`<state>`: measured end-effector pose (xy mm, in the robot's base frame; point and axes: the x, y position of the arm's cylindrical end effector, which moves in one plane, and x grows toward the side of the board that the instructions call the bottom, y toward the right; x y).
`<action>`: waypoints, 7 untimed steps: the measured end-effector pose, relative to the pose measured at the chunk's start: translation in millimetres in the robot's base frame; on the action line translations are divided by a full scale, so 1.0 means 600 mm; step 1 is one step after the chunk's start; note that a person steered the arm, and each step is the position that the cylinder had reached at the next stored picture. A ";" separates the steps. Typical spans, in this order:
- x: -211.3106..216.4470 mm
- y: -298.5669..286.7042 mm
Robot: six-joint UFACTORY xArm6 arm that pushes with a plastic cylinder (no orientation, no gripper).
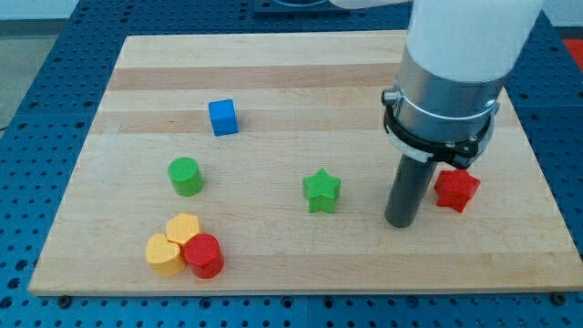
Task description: Move the green circle and green star along with blue triangle slightly up and a bit right
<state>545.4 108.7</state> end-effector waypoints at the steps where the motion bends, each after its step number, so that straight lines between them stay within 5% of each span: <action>1: 0.013 -0.006; 3: 0.123 -0.100; 7: 0.077 -0.306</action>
<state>591.5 -74.7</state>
